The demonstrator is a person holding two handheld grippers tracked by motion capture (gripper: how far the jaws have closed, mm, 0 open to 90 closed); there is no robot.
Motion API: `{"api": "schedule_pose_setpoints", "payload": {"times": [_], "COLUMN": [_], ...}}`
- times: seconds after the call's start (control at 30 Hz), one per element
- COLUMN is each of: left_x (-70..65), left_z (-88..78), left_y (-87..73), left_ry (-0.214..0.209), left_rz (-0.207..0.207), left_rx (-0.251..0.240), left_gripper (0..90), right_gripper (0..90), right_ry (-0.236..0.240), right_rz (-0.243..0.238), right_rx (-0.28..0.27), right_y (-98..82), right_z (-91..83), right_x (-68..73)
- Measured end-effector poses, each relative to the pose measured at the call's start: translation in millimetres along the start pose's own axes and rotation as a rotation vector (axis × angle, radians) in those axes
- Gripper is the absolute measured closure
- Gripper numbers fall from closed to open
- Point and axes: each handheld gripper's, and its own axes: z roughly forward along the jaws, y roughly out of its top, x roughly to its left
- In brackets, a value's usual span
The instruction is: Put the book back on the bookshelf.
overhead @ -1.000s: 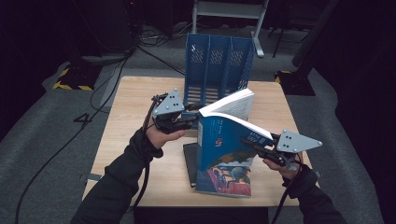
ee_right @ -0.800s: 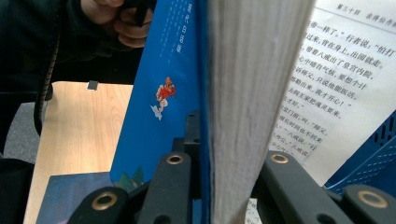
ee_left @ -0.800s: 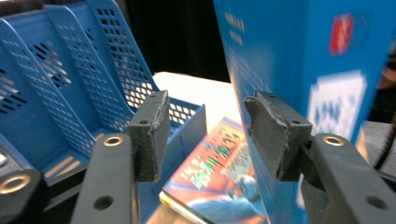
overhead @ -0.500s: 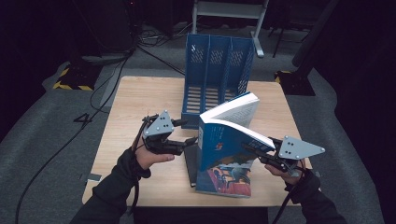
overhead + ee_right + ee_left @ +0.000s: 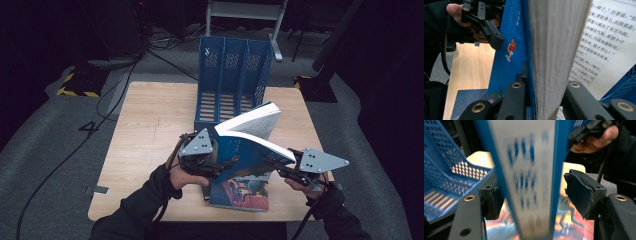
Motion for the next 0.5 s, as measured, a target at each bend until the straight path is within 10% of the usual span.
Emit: {"api": "schedule_pose_setpoints", "payload": {"times": [0.5], "left_x": [3.0], "left_z": [-1.3], "left_y": [29.9], "left_ry": [-0.055], "left_rz": [0.067], "left_rx": [-0.093], "left_gripper": [56.5], "right_gripper": [55.3], "right_ry": [-0.117], "right_rz": [0.049], "right_rx": [-0.015], "right_y": [-2.7], "right_z": [-17.6], "right_x": [-11.7]}}
